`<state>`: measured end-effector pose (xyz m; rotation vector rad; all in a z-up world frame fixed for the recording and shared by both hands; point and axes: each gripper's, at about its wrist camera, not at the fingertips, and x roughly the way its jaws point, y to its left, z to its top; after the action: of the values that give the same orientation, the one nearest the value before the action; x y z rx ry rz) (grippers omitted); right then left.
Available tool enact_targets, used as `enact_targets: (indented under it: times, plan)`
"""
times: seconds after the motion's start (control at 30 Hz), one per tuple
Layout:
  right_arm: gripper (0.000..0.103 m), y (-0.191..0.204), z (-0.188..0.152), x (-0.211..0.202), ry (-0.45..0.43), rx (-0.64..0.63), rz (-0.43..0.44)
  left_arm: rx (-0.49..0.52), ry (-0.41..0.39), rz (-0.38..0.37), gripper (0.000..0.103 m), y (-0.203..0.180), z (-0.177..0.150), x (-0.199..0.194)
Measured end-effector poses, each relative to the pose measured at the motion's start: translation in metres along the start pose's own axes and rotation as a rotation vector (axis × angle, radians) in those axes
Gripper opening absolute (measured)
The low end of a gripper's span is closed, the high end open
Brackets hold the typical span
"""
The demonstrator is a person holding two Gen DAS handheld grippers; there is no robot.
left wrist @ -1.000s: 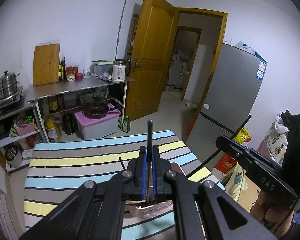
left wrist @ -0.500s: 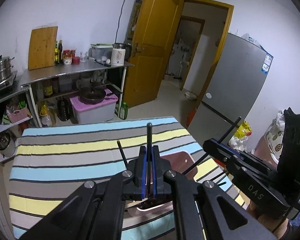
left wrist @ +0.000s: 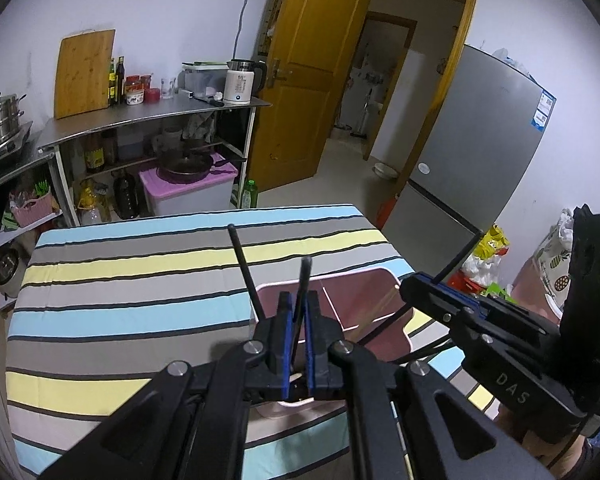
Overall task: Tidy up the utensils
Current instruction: 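Open the left tool to drop its chopstick into the basket while the right tool releases too, then move both open tools back toward the last two chopsticks on the cloth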
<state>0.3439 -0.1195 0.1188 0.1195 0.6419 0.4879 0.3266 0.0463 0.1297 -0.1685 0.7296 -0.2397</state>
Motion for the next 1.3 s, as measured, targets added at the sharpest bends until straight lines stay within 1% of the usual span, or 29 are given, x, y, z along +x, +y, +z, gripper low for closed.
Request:
enact_targets:
  times: [0.03, 0.07, 0.1, 0.13, 0.37, 0.67, 0.83, 1.1, 1.3]
  plan:
    - [0.005, 0.001, 0.000, -0.002, -0.003, -0.004, 0.001, -0.002, -0.003, 0.002, 0.012, 0.000, 0.001, -0.001]
    - [0.008, 0.001, 0.001, -0.006, -0.009, -0.006, 0.001, -0.004, -0.010, 0.004, 0.016, 0.000, 0.001, -0.004]
    - [0.009, 0.001, 0.001, -0.008, -0.014, -0.006, 0.000, -0.007, -0.016, 0.003, 0.023, 0.001, 0.001, -0.007]
    - [0.011, 0.001, 0.002, -0.011, -0.020, -0.007, 0.001, -0.014, -0.024, 0.001, 0.026, 0.002, 0.001, -0.011]
    - [0.012, 0.001, 0.002, -0.037, -0.052, -0.007, -0.006, -0.015, -0.064, 0.019, 0.027, 0.004, -0.002, -0.038]
    - [0.012, 0.011, -0.018, -0.086, -0.087, -0.027, -0.021, -0.010, -0.118, 0.030, 0.027, -0.004, -0.028, -0.084]
    - [0.012, 0.020, -0.038, -0.112, -0.097, -0.037, -0.025, -0.009, -0.135, 0.026, 0.027, -0.011, -0.053, -0.105]
    - [0.012, 0.029, -0.078, -0.148, -0.110, -0.056, -0.030, -0.014, -0.144, 0.022, 0.027, -0.017, -0.105, -0.130]
    - [0.012, 0.037, -0.105, -0.160, -0.099, -0.075, -0.038, -0.006, -0.136, 0.033, 0.027, -0.025, -0.138, -0.137]
